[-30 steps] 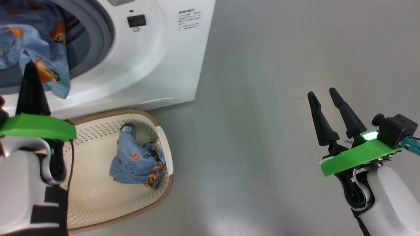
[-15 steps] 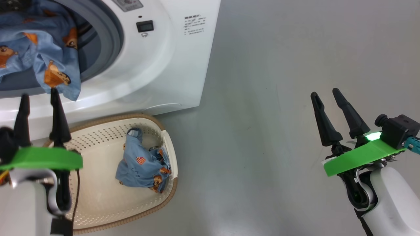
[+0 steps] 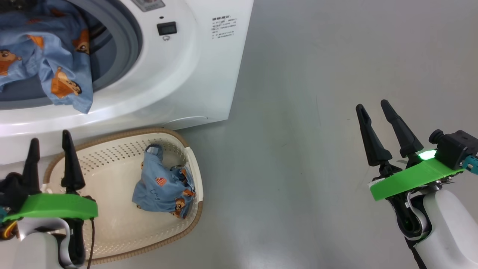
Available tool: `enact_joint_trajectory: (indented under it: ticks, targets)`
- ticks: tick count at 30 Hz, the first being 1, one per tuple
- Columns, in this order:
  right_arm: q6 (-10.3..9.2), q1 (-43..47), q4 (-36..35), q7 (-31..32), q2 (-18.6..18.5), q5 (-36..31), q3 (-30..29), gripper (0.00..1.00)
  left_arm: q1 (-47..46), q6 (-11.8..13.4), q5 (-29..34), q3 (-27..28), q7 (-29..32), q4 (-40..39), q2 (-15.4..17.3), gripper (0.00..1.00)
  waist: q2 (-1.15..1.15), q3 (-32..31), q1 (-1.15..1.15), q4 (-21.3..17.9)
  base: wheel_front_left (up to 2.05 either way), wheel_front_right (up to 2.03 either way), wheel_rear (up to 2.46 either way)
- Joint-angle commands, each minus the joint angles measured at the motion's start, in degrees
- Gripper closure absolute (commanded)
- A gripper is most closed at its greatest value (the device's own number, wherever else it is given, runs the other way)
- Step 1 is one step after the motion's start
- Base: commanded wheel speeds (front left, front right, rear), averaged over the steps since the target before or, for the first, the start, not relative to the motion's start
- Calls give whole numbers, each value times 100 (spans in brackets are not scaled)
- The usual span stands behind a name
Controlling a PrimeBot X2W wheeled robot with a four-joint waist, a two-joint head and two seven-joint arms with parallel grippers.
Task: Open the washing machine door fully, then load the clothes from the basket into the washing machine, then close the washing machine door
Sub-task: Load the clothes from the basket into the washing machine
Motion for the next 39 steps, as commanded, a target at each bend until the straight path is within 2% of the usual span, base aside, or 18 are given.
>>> enact_joint_trajectory:
  ticks: [1,28,38,39]
  targets:
    - [57,124,-135,-68,-58,-37,84,0,-9,-9,9,152,-30,-26,116,0,0,16,0,-10,0,0,0]
    - [57,-69,-163,-68,104,-51,121,0,-1839,-9,-382,-731,-30,2222,777,0,0,375,0,-258,0,0,0]
    - [57,-97,-167,-68,118,-57,96,0,-2102,-9,-516,-914,-30,2347,893,0,0,431,0,-278,0,0,0]
    - [57,-99,-165,-68,118,-56,94,0,-2103,-9,-516,-909,-30,2316,896,9,0,431,0,-276,0,0,0]
